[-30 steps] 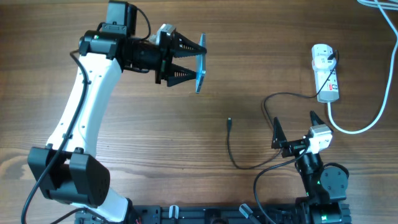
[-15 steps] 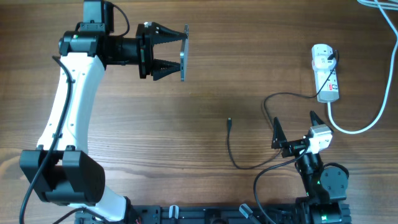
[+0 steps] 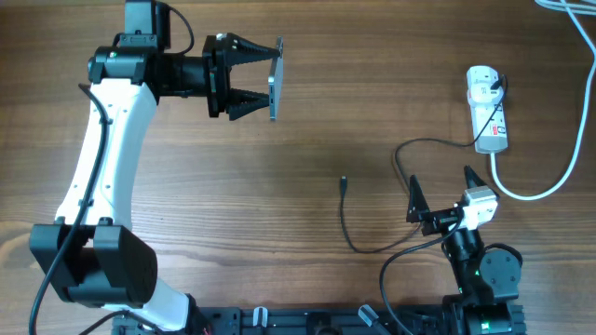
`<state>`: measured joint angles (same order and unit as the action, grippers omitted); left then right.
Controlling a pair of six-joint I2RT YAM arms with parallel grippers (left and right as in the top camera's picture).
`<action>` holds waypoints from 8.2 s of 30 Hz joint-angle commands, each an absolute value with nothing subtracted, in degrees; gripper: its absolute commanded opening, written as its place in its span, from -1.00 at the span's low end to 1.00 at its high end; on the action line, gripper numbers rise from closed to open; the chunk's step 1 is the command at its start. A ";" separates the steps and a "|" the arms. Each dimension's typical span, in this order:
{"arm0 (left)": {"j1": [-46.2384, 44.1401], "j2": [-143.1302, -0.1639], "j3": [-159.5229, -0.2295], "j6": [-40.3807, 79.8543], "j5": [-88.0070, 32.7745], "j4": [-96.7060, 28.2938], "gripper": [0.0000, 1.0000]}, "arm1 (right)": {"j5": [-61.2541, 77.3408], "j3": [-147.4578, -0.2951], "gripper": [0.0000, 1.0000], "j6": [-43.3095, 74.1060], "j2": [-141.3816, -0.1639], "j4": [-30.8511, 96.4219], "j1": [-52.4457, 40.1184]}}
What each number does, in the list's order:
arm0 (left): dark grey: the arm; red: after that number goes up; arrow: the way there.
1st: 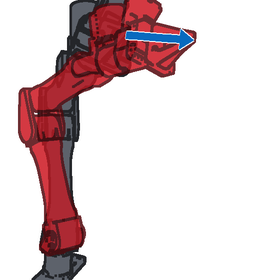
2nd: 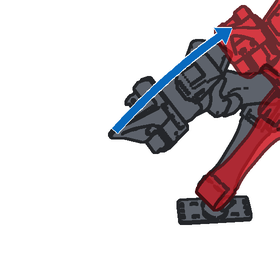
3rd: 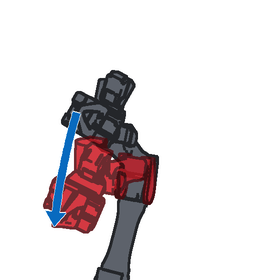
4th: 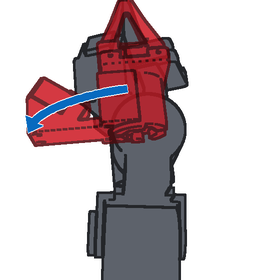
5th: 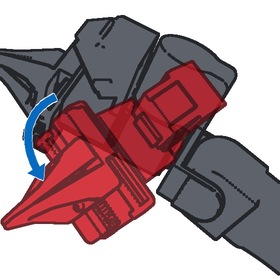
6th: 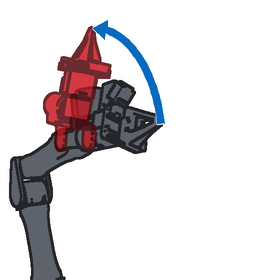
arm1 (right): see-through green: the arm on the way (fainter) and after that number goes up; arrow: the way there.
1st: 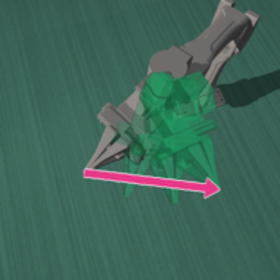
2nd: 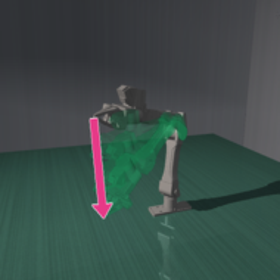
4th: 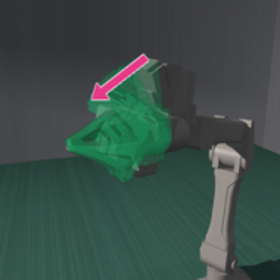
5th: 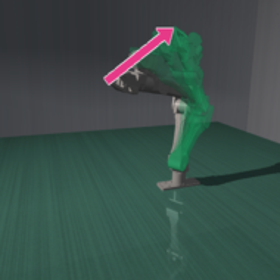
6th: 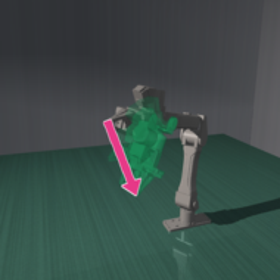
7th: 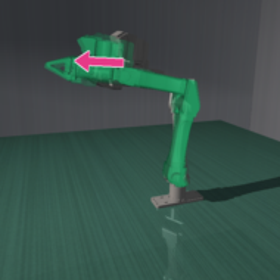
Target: Plug charger to phone and switch on socket
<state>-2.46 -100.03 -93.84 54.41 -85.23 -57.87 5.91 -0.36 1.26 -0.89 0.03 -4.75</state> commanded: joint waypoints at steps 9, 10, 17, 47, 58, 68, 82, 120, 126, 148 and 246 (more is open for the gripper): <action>-2.37 -98.26 -94.17 55.02 -84.16 -57.71 0.15 | 5.32 -0.30 1.00 1.63 -0.60 -0.19 -5.04; -2.39 -98.26 -94.17 55.70 -83.68 -57.69 0.14 | 5.32 -0.30 0.99 1.63 -0.60 -0.19 -5.02; -2.39 -98.26 -94.17 56.23 -80.05 -57.69 0.15 | 5.32 -0.30 0.99 1.65 -0.60 -0.19 -5.02; -2.55 -98.26 -94.17 59.00 -86.30 -57.69 0.16 | 5.32 -0.30 0.99 1.63 -0.58 -0.19 -5.02; -2.55 -98.26 -94.17 60.97 -86.35 -57.71 0.09 | 5.32 -0.30 0.99 1.65 -0.60 -0.19 -5.04; -2.55 -98.26 -94.17 60.93 -86.32 -57.69 0.09 | 5.32 -0.30 0.99 1.63 -0.58 -0.19 -5.02; -2.55 -98.26 -94.17 60.93 -86.32 -57.71 0.09 | 5.32 -0.30 1.00 1.63 -0.60 -0.19 -5.02; -2.87 -98.26 -94.17 60.93 -86.30 -57.71 0.06 | 30.24 -39.94 0.99 24.62 -35.18 50.22 -5.04; -2.87 -98.26 -94.17 60.90 -85.89 -57.71 0.04 | 35.53 -58.76 0.99 16.78 -49.71 68.47 -5.04; -3.16 -98.26 -94.17 60.95 -81.54 -57.95 -0.03 | -8.99 -107.26 0.93 41.32 -83.50 92.16 -55.07; -6.39 -98.26 -94.17 60.93 -77.21 -60.27 0.80 | -29.52 -122.21 -0.91 96.68 -98.10 70.48 -49.91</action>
